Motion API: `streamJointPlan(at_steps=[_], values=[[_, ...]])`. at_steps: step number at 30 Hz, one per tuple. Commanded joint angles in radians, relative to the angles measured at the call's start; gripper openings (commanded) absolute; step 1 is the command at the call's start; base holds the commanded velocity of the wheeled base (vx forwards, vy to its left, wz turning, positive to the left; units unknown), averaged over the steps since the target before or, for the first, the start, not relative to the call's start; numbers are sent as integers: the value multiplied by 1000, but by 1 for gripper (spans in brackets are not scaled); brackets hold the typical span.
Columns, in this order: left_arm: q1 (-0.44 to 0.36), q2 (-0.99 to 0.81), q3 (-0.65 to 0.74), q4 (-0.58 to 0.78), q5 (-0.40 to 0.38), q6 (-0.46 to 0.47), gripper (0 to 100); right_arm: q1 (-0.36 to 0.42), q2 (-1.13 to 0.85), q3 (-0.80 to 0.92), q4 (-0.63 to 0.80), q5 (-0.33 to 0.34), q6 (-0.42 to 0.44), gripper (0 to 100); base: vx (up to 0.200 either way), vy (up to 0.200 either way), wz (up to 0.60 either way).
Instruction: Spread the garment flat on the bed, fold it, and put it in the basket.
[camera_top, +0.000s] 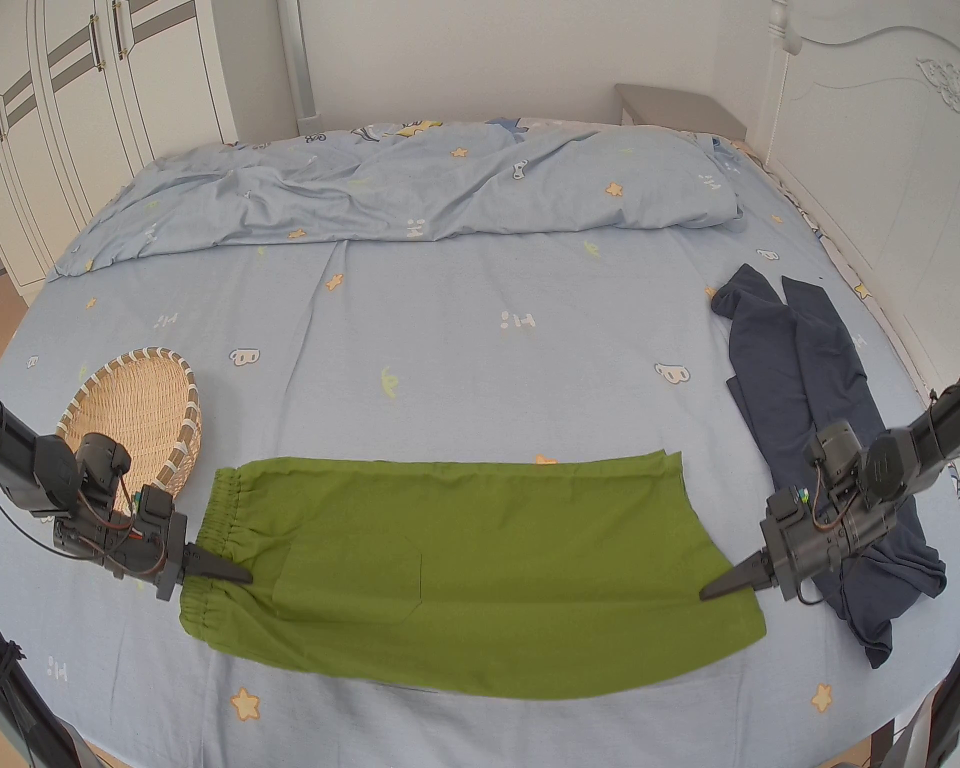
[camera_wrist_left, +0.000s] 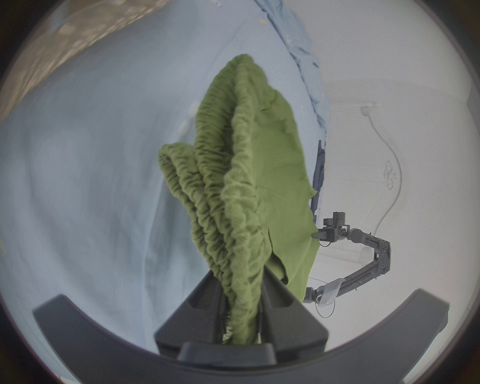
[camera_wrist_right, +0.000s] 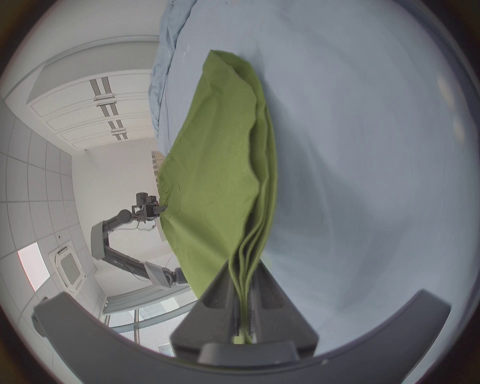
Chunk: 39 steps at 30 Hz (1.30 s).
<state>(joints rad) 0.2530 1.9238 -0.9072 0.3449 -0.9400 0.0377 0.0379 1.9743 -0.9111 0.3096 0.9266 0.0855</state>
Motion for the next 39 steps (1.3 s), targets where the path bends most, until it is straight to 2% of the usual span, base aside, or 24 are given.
streamJointPlan(at_steps=[1, 5, 16, 17, 26, 31, 35, 39], values=[[34, -63, 226, -87, 89, 65, 0, 82, -114, 261, -184, -3, 2, 0, 0, 0, 0], [61, -71, 272, -127, 129, 68, 0, 77, -112, 294, -193, -2, 2, 0, 0, 0, 0], [77, -60, 274, -136, 132, 70, 0, 68, -91, 324, -253, -8, -1, 0, 0, 0, 0], [77, -60, 274, -136, 132, 70, 0, 68, -87, 325, -256, -9, -3, 100, 0, 0, 0], [71, -80, 278, -132, 141, 64, 0, 57, -89, 328, -274, -11, 2, 100, 0, 0, 0], [58, -295, 263, -86, 264, 54, 0, -21, -233, 236, -251, -12, 19, 100, 0, 0, 0], [58, -408, 191, 16, 380, 53, 0, -39, -339, 97, -173, -18, 66, 100, 0, 0, 0], [61, -447, 114, 88, 434, 56, 0, -23, -368, -23, -98, -91, 76, 100, 0, 0, 0]])
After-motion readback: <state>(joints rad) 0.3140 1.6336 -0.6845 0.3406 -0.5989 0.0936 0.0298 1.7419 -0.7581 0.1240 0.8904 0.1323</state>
